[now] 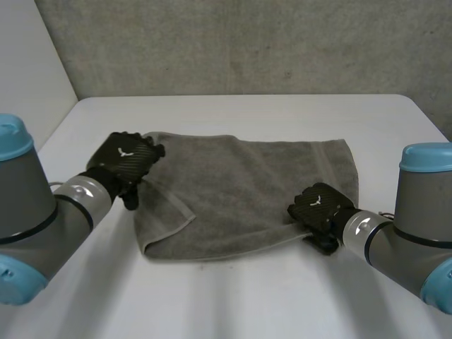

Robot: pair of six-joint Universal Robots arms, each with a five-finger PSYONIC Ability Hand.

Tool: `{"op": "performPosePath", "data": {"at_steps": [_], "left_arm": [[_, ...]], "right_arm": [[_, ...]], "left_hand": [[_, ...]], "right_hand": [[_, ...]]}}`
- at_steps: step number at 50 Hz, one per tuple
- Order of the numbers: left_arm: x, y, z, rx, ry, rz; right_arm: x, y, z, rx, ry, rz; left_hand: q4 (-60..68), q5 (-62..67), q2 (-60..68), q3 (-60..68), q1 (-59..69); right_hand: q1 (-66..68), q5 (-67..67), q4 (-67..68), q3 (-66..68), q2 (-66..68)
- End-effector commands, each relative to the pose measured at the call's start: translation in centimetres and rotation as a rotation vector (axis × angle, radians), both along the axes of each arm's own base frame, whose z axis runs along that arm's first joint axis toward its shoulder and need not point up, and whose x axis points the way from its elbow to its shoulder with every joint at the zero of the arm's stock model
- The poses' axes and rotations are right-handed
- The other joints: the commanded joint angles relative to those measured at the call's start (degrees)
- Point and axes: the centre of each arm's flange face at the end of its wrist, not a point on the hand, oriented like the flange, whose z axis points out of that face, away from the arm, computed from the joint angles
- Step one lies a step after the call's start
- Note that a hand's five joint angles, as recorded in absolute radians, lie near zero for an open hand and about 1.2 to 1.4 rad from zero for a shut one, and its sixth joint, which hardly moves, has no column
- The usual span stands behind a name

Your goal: Fold the towel.

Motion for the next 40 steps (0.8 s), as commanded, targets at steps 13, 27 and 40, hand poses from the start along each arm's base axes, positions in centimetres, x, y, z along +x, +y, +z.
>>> {"op": "performPosePath", "data": {"at_steps": [13,27,40], "left_arm": [[-1.4,-0.9,-5.1,-0.001,-0.254,-0.425],[-2.2,0.0,-7.5,0.003,-0.400,-0.630],[-2.2,-0.8,-8.4,0.042,-0.473,-0.629]], "right_arm": [[-0.1,0.0,-0.5,0.012,0.005,-0.001],[-0.1,0.2,-0.9,0.014,0.007,-0.001],[-0.2,0.2,-1.0,0.017,0.008,-0.002]], "left_hand": [[7.63,7.55,7.57,7.54,7.61],[8.30,8.22,8.24,8.21,8.28],[22.57,22.49,22.51,22.48,22.55]], "right_hand": [[24.85,13.11,11.69,12.13,12.89],[24.85,13.11,11.69,12.13,12.89],[24.85,13.11,11.69,12.13,12.89]]}}
